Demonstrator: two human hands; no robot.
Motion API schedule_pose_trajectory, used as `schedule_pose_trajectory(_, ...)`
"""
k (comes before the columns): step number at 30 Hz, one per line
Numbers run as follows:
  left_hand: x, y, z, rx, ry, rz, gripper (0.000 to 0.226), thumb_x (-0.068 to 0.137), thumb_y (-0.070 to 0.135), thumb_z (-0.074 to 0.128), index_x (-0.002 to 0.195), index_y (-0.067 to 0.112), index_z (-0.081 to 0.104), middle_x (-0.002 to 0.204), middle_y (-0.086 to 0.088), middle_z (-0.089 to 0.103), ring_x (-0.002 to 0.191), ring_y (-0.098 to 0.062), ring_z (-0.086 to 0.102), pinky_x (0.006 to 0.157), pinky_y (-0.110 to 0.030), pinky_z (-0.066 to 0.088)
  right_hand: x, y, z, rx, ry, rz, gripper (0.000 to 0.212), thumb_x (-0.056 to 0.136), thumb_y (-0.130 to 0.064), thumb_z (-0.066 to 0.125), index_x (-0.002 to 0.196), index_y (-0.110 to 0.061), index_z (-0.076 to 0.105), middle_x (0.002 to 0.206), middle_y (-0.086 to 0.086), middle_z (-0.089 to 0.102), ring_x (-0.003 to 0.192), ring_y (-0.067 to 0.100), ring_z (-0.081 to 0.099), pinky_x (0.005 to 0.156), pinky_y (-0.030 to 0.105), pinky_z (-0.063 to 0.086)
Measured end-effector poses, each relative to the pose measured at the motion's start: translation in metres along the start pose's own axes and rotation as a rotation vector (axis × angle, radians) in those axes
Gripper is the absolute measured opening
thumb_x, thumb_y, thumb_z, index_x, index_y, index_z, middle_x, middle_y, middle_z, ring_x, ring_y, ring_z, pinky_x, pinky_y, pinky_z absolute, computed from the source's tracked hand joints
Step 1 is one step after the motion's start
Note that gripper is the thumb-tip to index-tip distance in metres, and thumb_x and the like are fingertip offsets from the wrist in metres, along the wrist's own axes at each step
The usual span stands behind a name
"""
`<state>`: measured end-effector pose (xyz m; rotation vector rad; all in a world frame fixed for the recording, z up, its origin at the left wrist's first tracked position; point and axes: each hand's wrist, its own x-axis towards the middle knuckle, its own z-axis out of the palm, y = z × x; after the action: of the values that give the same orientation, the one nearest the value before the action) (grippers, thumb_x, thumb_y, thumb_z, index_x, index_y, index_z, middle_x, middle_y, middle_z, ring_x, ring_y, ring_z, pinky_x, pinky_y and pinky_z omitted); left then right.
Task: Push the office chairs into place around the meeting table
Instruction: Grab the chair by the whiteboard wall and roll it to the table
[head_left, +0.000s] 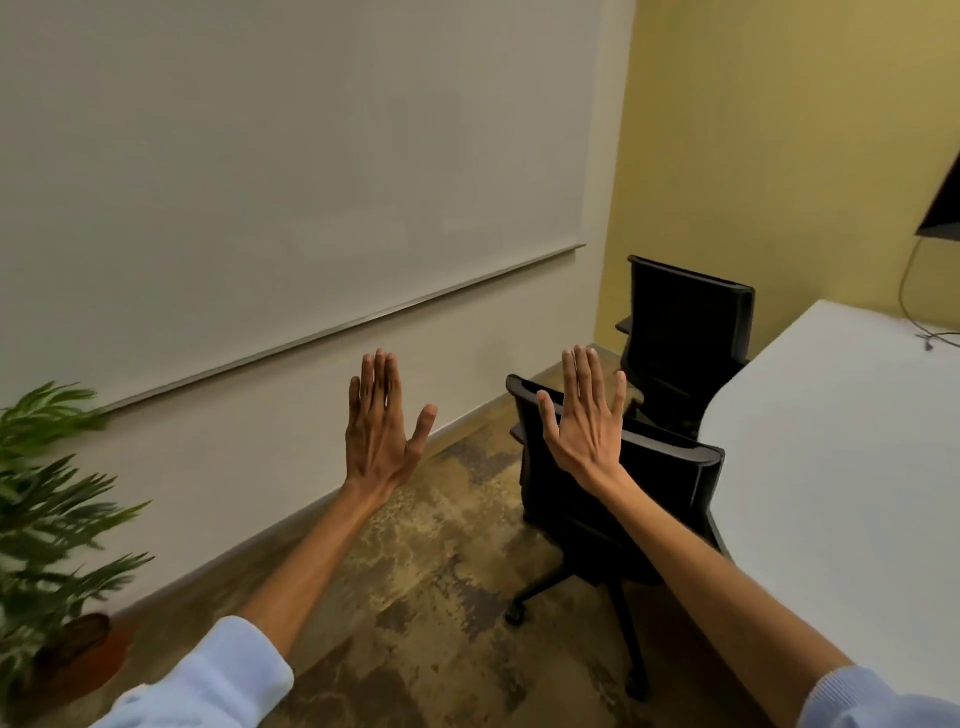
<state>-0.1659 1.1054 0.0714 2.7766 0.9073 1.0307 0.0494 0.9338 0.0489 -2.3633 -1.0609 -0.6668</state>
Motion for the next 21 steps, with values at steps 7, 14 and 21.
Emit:
schedule_pose_trajectory(7,0.102,-0.023,0.078,-0.117,-0.113,0.315,0.084,0.094,0.061,0.025,0.152,0.007,-0.004,0.161,-0.013,-0.002,0.148,-0.02,-0.01,0.121,-0.041,0.003,0.042,0.016,0.05,-0.167,0.041,0.191,0.071,0.097,-0.054,0.02,0.154,-0.015,0.002,0.163,0.004,-0.001,0.149,0.018,-0.002,0.118,0.056,0.005)
schedule_pose_trajectory(14,0.156,0.004,0.133,-0.393,-0.283,0.596,0.07,0.092,0.047,0.049,0.14,-0.002,0.04,0.137,-0.024,0.051,0.128,-0.036,0.047,0.103,-0.042,0.041,0.041,0.019,0.07,-0.298,0.025,0.407,0.072,0.096,-0.055,0.023,0.154,-0.015,0.006,0.163,0.006,0.002,0.149,0.019,-0.003,0.118,0.052,-0.001)
schedule_pose_trajectory(21,0.159,0.039,0.199,-0.454,-0.422,0.791,0.054,0.088,0.055,0.05,0.11,0.008,0.062,0.103,-0.008,0.069,0.098,-0.023,0.064,0.077,-0.034,0.056,0.021,0.041,0.073,-0.349,0.055,0.452,0.053,0.092,-0.052,0.042,0.13,-0.016,0.039,0.137,0.009,0.037,0.129,0.026,0.036,0.105,0.045,0.03)
